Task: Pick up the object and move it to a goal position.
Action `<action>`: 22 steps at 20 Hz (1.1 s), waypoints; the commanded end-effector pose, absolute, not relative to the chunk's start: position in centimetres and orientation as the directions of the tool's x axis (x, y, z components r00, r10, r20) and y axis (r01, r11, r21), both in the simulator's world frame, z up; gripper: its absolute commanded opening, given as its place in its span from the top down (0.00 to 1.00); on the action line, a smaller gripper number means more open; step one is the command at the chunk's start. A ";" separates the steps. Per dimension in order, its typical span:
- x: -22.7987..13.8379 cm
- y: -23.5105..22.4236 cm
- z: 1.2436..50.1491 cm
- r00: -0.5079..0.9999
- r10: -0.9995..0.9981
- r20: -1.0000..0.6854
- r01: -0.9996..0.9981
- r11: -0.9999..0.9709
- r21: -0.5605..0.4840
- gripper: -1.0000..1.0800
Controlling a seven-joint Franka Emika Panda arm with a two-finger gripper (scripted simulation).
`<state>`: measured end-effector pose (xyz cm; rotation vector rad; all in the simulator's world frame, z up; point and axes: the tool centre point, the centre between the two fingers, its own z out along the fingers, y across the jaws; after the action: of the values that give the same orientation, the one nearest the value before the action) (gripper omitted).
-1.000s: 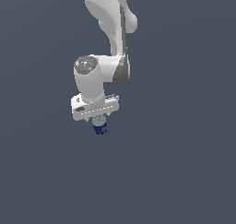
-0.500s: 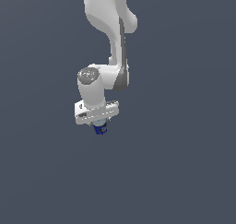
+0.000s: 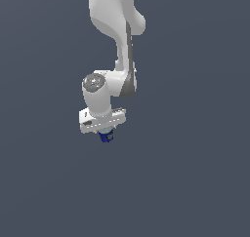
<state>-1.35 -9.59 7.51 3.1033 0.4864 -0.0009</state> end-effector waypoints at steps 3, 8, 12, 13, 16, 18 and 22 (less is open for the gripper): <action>-1.3 -9.5 7.4 0.952 0.307 0.000 0.307 -0.952 0.000 1.00; -1.3 -9.7 7.8 0.952 0.306 0.000 0.306 -0.952 0.000 1.00; -1.3 -10.1 9.2 0.952 0.306 0.000 0.306 -0.952 0.000 1.00; -1.2 -10.3 9.7 0.952 0.306 0.000 0.306 -0.952 0.000 1.00; -1.1 -10.9 11.5 0.952 0.306 0.000 0.306 -0.952 0.000 1.00; -1.1 -11.4 13.0 0.952 0.306 0.000 0.306 -0.952 0.000 1.00; -0.8 -12.6 16.7 0.952 0.307 0.000 0.307 -0.952 0.000 1.00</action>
<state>-1.03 -12.11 15.02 3.1053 0.4881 -0.0079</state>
